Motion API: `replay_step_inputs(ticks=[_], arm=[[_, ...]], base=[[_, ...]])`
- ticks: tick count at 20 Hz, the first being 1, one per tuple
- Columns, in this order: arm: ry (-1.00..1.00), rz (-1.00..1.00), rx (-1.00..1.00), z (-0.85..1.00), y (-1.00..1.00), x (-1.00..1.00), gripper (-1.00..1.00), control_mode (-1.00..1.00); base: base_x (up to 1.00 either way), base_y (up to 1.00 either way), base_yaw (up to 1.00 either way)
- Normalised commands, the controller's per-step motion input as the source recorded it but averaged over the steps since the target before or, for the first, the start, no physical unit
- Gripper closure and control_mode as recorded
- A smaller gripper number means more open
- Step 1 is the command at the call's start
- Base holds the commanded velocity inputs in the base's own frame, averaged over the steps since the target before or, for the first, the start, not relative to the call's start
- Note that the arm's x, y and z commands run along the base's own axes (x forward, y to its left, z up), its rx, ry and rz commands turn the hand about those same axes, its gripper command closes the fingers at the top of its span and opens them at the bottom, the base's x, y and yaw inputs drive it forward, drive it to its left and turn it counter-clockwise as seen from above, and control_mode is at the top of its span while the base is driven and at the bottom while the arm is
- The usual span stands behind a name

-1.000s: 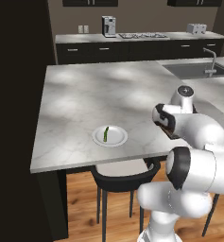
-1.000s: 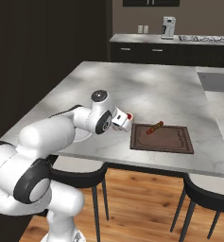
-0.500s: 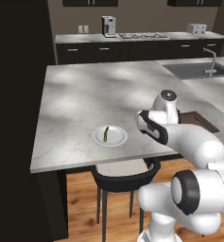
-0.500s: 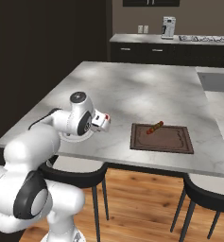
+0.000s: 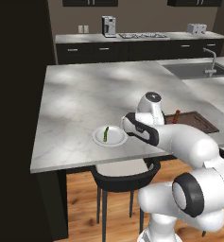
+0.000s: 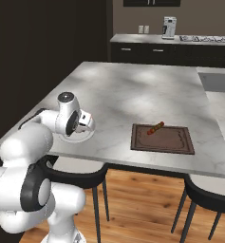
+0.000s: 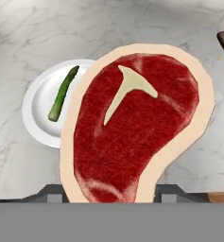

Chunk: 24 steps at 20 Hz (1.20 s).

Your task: Create a steak meal by picking up the steak and asparagus from the tray and placing them on the plate. Leave the kebabs on the tray.

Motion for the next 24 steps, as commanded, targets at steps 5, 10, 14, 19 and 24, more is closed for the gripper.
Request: replay_step_inputs(ticks=[5,10,14,19,24], arm=[[0.0,0.14,0.0,-0.44,0.44,0.17,1.0,-1.0],[0.0,0.08,0.0,-0.37,0.29,0.32,1.0,-1.0],[0.0,0.0,0.0,-0.2,0.01,0.3,1.0,-1.0],[0.0,0.0,0.0,-0.16,0.0,0.37,1.0,-1.0],[0.0,0.0,0.0,-0.15,0.07,0.4,1.0,-1.0]], base=[[0.0,0.0,0.0],[0.0,0.0,0.0],[0.0,0.0,0.0],[0.0,0.0,0.0],[0.0,0.0,0.0]])
